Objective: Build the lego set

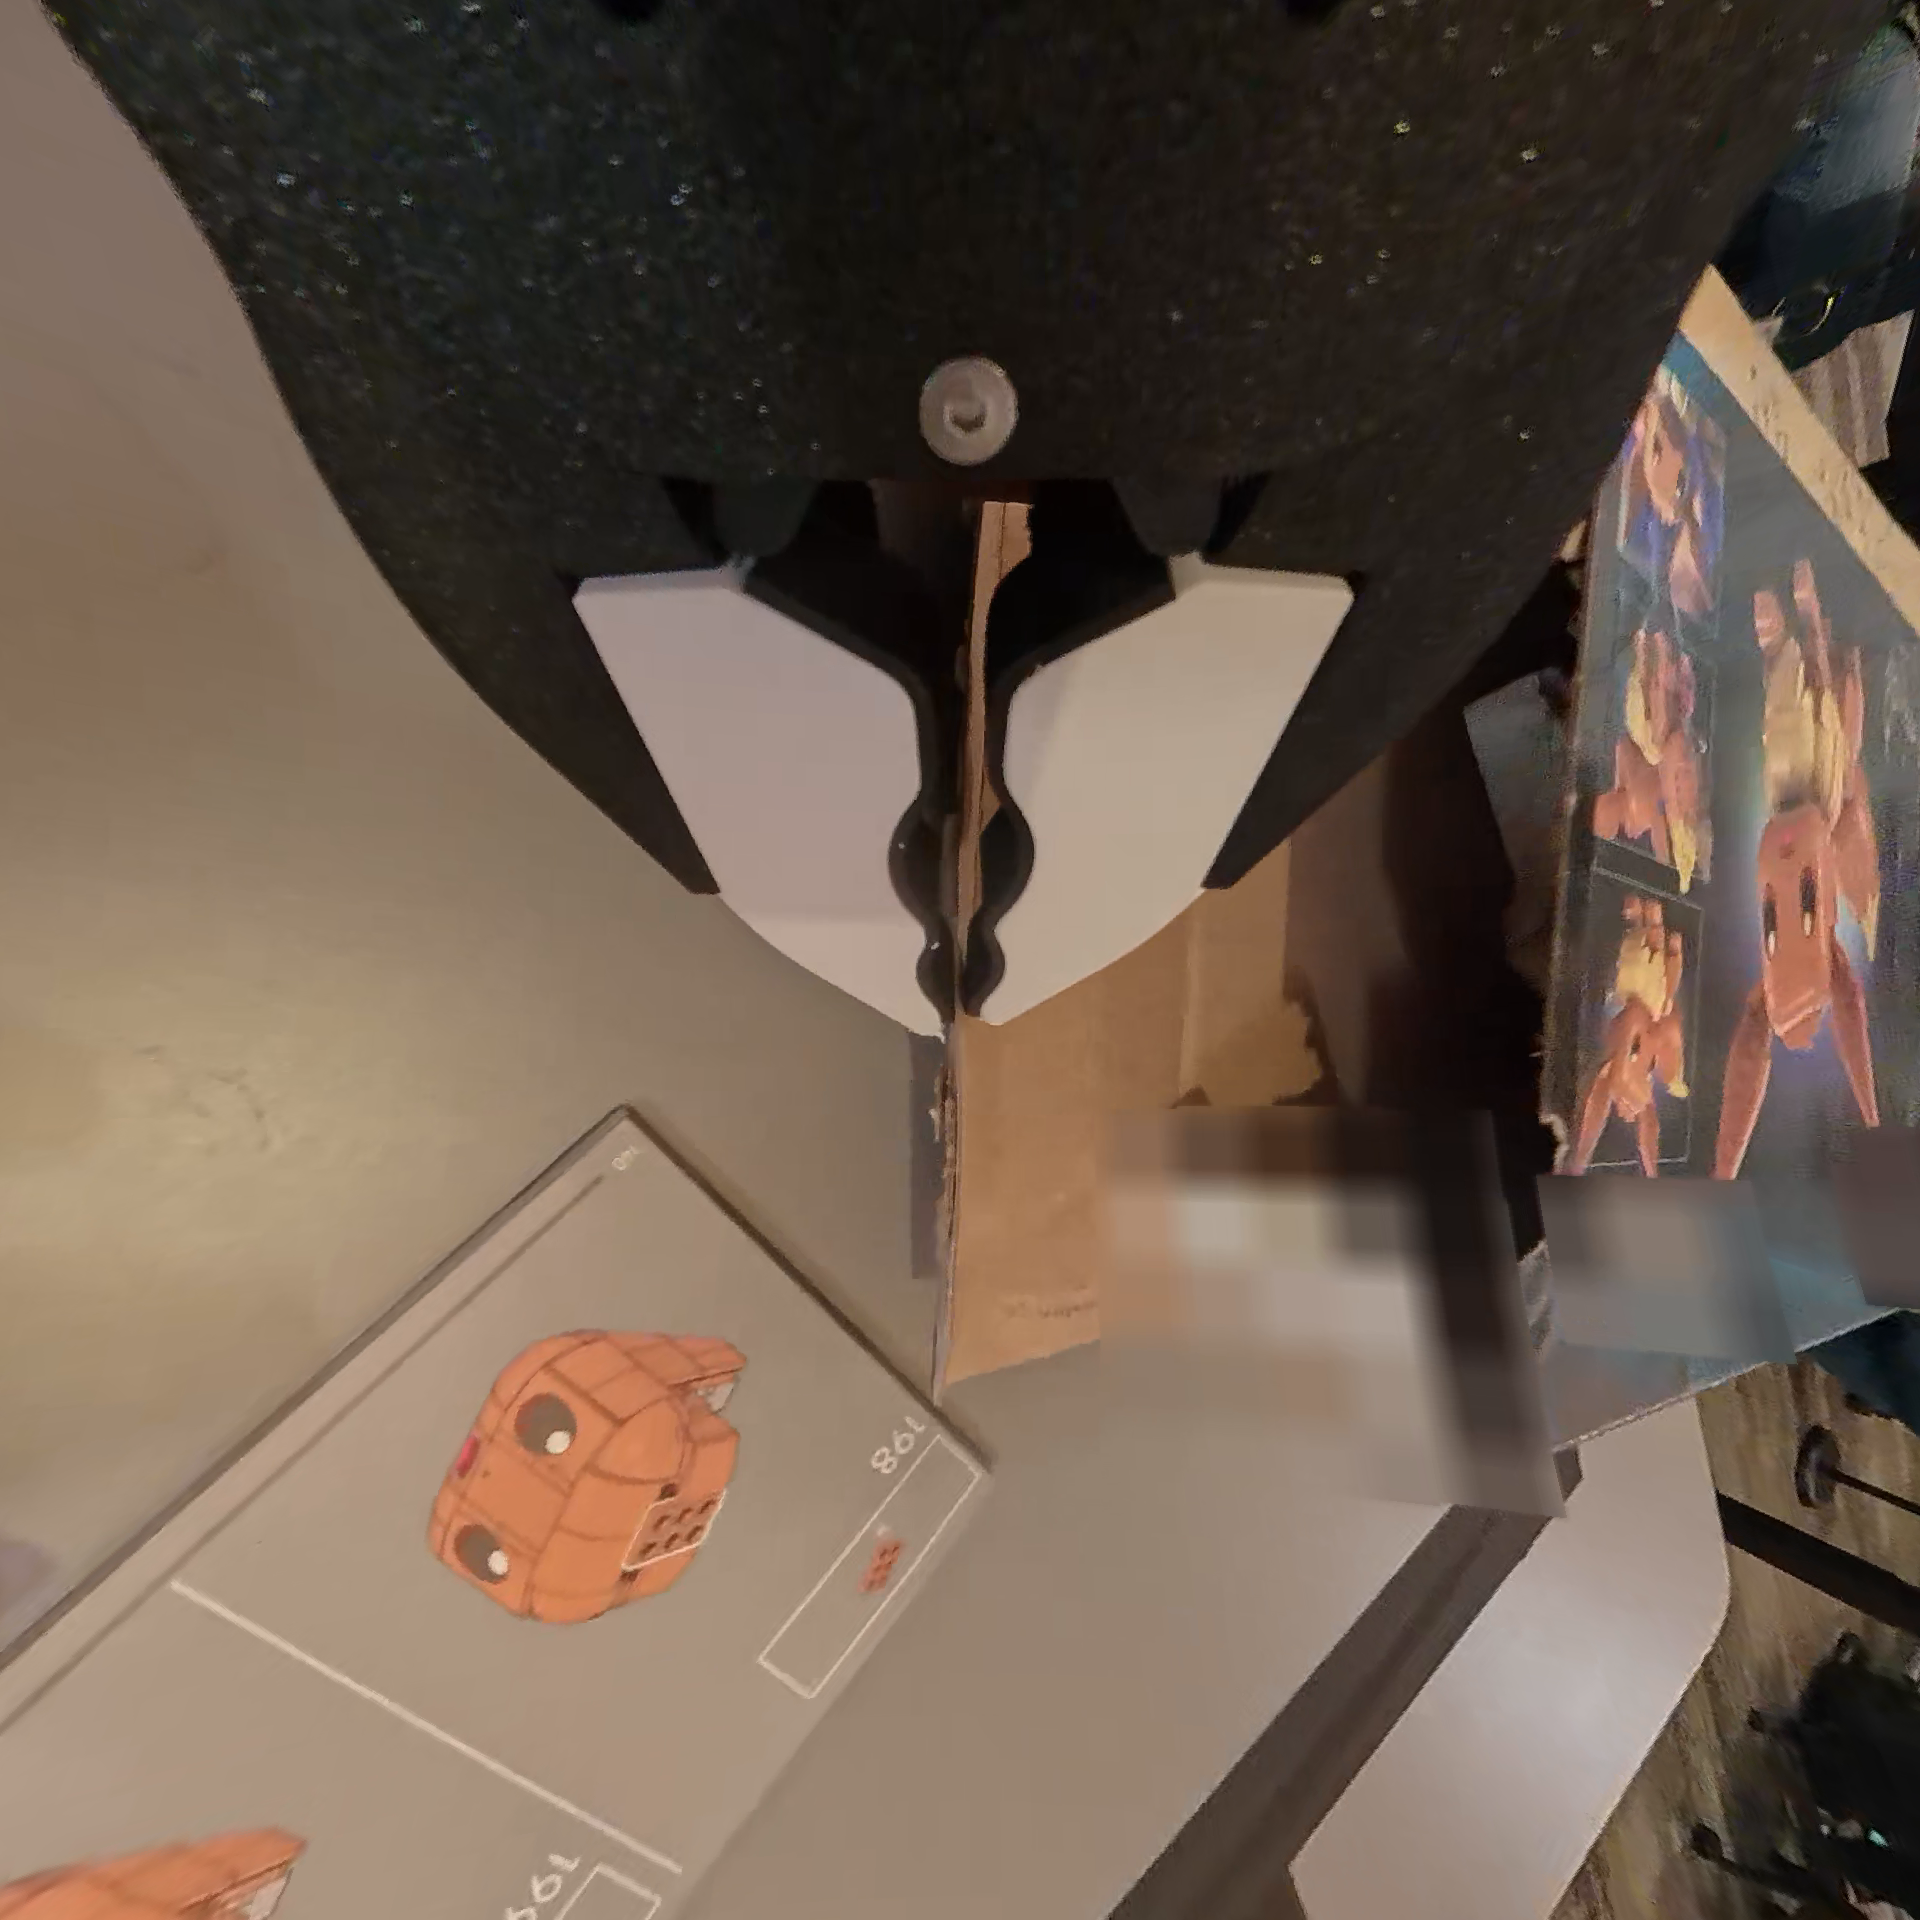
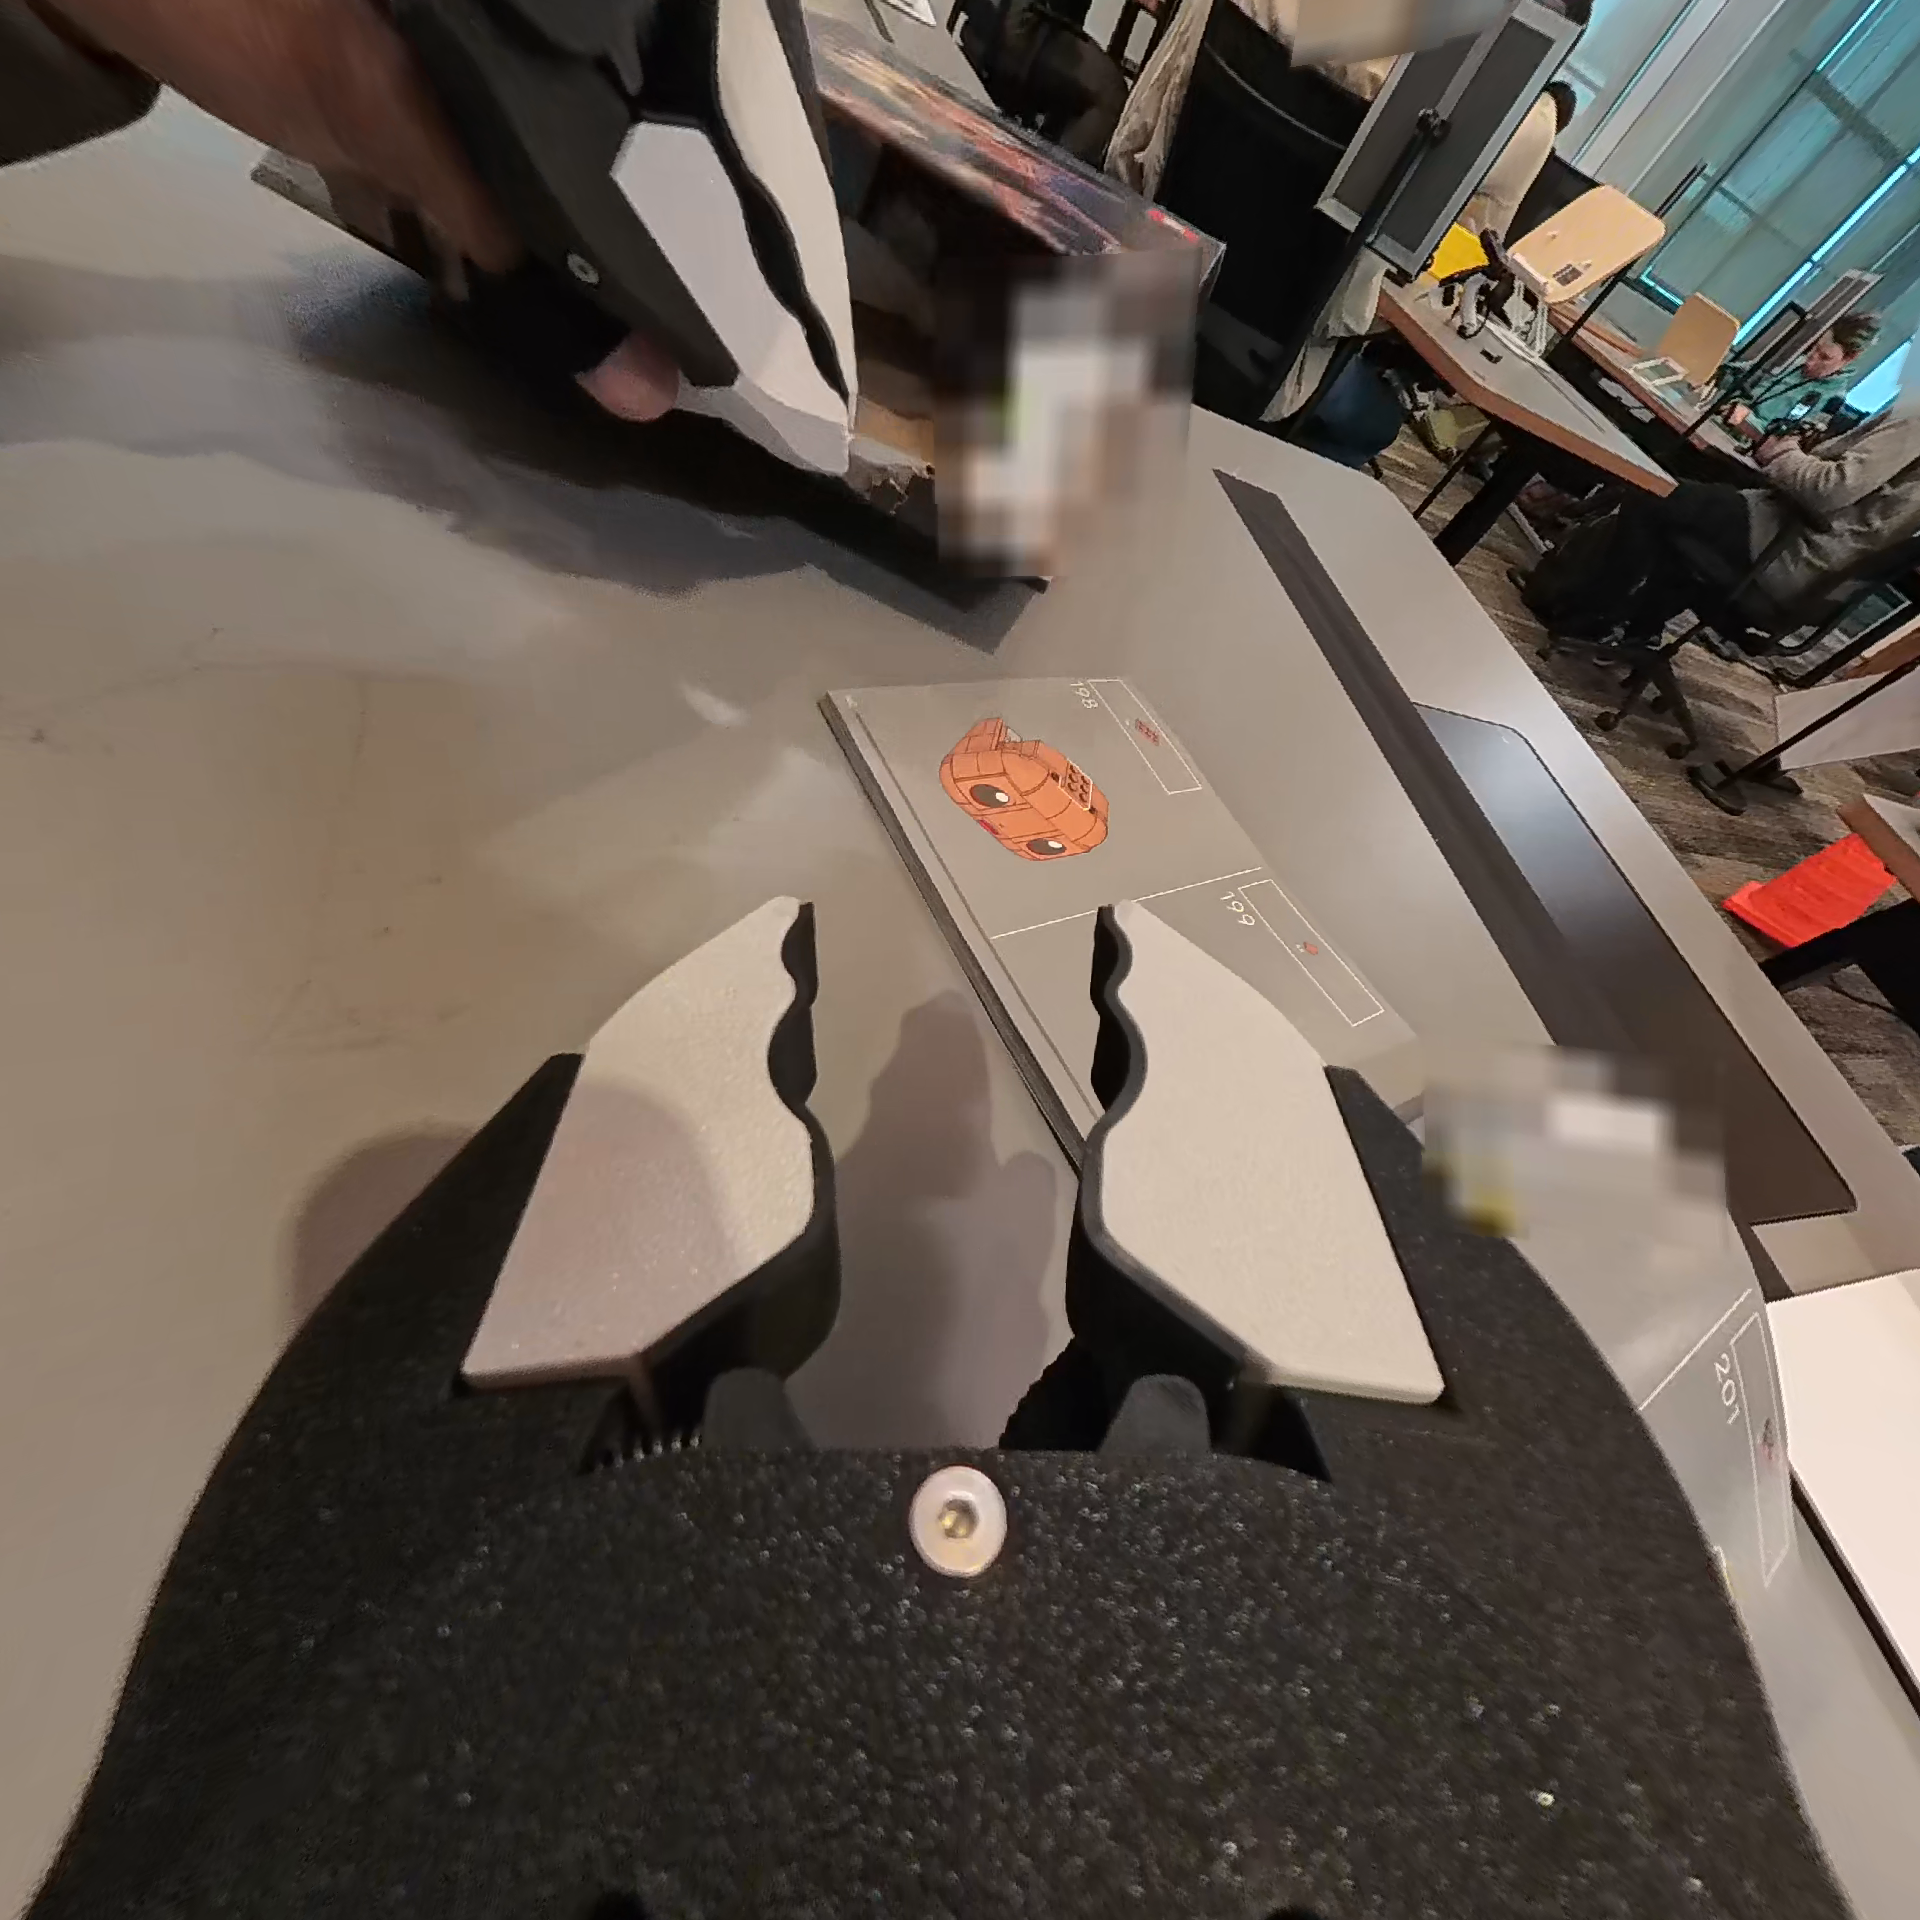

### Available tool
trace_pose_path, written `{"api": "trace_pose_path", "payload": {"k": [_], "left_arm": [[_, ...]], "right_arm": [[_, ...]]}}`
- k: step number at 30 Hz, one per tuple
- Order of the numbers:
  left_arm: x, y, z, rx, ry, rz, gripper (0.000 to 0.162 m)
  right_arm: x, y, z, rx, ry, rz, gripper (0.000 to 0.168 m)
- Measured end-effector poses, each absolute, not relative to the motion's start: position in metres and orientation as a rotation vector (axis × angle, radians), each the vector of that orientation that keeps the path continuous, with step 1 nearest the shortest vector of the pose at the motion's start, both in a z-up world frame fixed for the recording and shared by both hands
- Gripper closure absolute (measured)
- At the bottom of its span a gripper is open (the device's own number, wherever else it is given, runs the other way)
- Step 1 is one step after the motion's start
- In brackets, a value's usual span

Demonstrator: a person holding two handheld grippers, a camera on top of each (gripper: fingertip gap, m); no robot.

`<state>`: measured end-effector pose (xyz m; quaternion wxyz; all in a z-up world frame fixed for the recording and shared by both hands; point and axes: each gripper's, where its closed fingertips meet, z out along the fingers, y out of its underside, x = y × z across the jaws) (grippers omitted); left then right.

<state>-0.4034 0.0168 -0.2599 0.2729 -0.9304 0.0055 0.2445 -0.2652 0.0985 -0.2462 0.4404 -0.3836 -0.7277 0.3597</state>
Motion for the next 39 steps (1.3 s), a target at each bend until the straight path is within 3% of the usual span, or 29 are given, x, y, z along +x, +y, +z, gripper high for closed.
{"api": "trace_pose_path", "payload": {"k": [9, 14, 22, 25, 32, 39], "left_arm": [[-0.372, 0.030, -0.280, -2.564, 0.156, 0.500, 0.159], [-0.369, 0.043, -0.260, -2.405, 0.092, 0.399, 0.139], [-0.345, 0.082, -0.187, -1.829, 0.058, 0.162, 0.143], [-0.344, 0.085, -0.165, -1.646, 0.025, 0.160, 0.162], [-0.341, 0.075, -0.119, -1.289, -0.127, -0.046, 0.162], [-0.335, 0.081, -0.116, -1.264, -0.218, -0.148, 0.162]], "right_arm": [[-0.264, 0.100, -0.246, -0.963, -1.802, 0.893, 0.118], [-0.263, 0.102, -0.246, -0.978, -1.802, 0.895, 0.119], [-0.261, 0.107, -0.249, -1.038, -1.801, 0.895, 0.130], [-0.258, 0.110, -0.251, -1.078, -1.809, 0.900, 0.141], [-0.249, 0.120, -0.256, -1.173, -1.818, 0.894, 0.160], [-0.245, 0.121, -0.260, -1.226, -1.831, 0.886, 0.167]]}}
